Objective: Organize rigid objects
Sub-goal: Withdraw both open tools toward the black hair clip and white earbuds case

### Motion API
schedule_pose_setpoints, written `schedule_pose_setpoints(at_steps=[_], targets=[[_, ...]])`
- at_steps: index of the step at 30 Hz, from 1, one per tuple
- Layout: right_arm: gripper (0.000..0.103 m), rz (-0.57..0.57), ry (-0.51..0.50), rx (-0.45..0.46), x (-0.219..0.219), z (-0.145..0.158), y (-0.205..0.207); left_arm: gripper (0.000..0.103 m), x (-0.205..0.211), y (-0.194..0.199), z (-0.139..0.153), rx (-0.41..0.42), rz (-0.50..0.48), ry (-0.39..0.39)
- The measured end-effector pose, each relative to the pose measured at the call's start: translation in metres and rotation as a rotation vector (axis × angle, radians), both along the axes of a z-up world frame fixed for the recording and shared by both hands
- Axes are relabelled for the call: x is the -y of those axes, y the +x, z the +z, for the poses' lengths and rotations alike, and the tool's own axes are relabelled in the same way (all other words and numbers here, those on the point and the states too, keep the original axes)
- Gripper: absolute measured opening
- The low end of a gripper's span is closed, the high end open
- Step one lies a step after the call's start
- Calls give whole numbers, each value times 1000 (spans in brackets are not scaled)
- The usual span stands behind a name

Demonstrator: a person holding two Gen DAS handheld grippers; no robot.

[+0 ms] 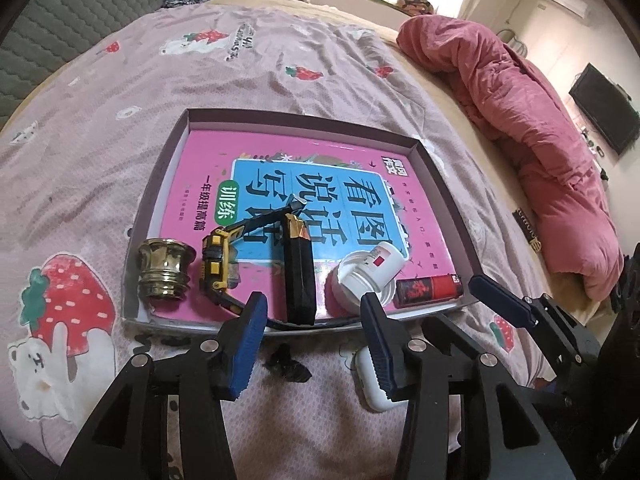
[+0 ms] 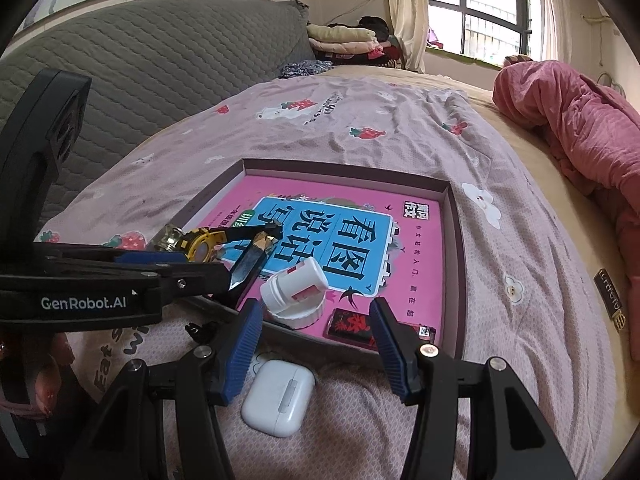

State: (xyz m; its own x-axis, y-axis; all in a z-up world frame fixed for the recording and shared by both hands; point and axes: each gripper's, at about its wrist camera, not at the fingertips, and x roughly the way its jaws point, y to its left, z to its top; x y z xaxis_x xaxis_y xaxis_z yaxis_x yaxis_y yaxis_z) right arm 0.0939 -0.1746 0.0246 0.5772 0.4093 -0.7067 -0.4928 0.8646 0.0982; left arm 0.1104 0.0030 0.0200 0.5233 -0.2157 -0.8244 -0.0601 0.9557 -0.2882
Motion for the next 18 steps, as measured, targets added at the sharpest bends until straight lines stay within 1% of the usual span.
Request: schedule_pose_setpoints(at_steps=[2, 5, 8, 11, 16, 18], targets=[[55, 2, 3, -1, 1, 1, -2, 51, -2, -3, 2, 4, 4, 4], [56, 2, 1, 4, 2, 2, -5, 58, -7, -8, 6, 13, 13, 13], [57, 0, 5, 3, 4, 3, -6, 58, -11, -13, 9, 14, 21, 28], [62, 4, 7, 4, 5, 4, -10, 58, -14, -19, 9, 13, 22, 37], [62, 7, 10, -1, 6, 5, -16, 59, -14, -25, 8, 4, 16, 52], [62, 10, 8, -3, 6, 5, -20, 62, -14, -29, 8, 1, 17, 60]])
